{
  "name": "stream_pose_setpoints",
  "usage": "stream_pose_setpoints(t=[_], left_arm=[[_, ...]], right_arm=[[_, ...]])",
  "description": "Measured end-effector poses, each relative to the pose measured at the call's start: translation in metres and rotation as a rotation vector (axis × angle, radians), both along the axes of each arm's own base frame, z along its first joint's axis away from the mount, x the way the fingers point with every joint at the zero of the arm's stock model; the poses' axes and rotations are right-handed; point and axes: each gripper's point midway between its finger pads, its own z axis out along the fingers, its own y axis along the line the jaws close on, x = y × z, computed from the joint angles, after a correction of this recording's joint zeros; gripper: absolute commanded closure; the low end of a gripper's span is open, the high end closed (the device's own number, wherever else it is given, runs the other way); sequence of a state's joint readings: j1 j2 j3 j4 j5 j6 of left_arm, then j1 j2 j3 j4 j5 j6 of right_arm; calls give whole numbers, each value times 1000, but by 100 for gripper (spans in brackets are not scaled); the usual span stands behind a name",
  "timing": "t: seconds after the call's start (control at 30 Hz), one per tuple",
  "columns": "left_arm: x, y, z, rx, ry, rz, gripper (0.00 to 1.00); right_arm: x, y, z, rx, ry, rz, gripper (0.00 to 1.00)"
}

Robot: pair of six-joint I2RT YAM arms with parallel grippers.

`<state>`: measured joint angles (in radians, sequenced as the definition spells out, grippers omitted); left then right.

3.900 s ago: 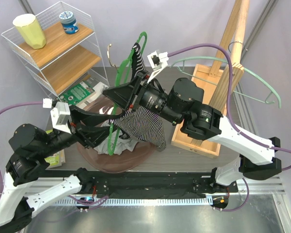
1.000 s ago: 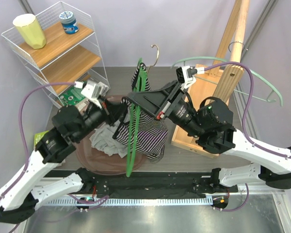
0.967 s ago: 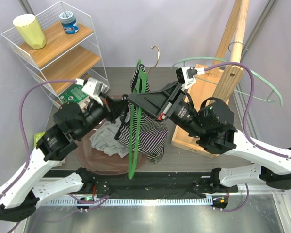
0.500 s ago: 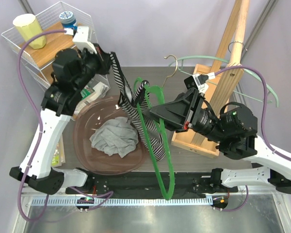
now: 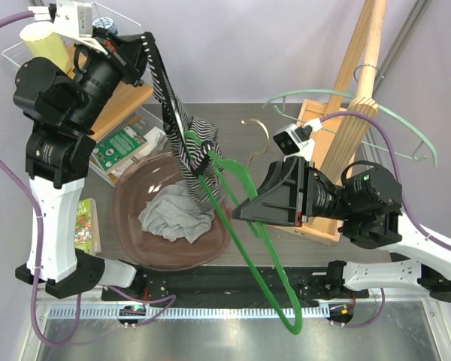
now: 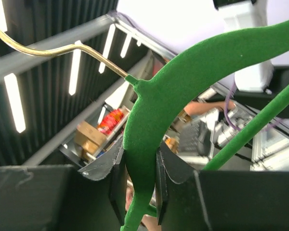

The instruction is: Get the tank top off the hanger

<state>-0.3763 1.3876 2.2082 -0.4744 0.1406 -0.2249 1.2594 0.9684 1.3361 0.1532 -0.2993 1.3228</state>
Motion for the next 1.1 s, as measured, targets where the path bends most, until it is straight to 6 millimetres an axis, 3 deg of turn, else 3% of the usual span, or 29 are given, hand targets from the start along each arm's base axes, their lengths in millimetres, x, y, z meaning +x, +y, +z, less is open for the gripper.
stream_pose_setpoints(t=[0.13,0.23,0.33,0.43,0.53,0.63,0.7,0.77,0.8,0.83,0.87,0.93,1.0,1.1], left_arm=[[-2,8,-2,37,-14,44,100],[-2,18,-18,59,13,93,100],[-9,31,-48,76,56,145,100],[-22,47,-91,97,113,198,99],[-40,56,-142,99,178,207,87],[-55,59,-201,92,272,190,82],[-64,61,-231,93,337,185,70],[-67,63,-258,101,423,195,45],[-68,64,-268,108,455,200,20],[-68,65,-280,111,509,212,8],[-70,68,-289,121,544,225,7],[-76,71,-300,125,595,238,7],[-84,75,-303,134,617,239,9],[-109,83,-274,92,535,226,10]], right_arm=[[-12,-15,-25,-40,-75,11,99],[-19,-38,-33,-16,-130,-10,99],[-27,-62,-30,41,-168,-25,99],[-34,-86,-19,122,-188,-32,99],[-33,-89,-14,183,-181,-35,99],[-23,-62,-27,171,-143,-33,99],[-11,-30,-40,129,-111,-30,99],[1,4,-55,79,-83,-29,99],[8,23,-64,47,-69,-29,99],[14,41,-73,11,-56,-28,99],[21,63,-86,-35,-37,-29,99],[32,89,-103,-95,-12,-40,99],[40,103,-115,-141,4,-62,99],[52,108,-115,-189,10,-127,99]])
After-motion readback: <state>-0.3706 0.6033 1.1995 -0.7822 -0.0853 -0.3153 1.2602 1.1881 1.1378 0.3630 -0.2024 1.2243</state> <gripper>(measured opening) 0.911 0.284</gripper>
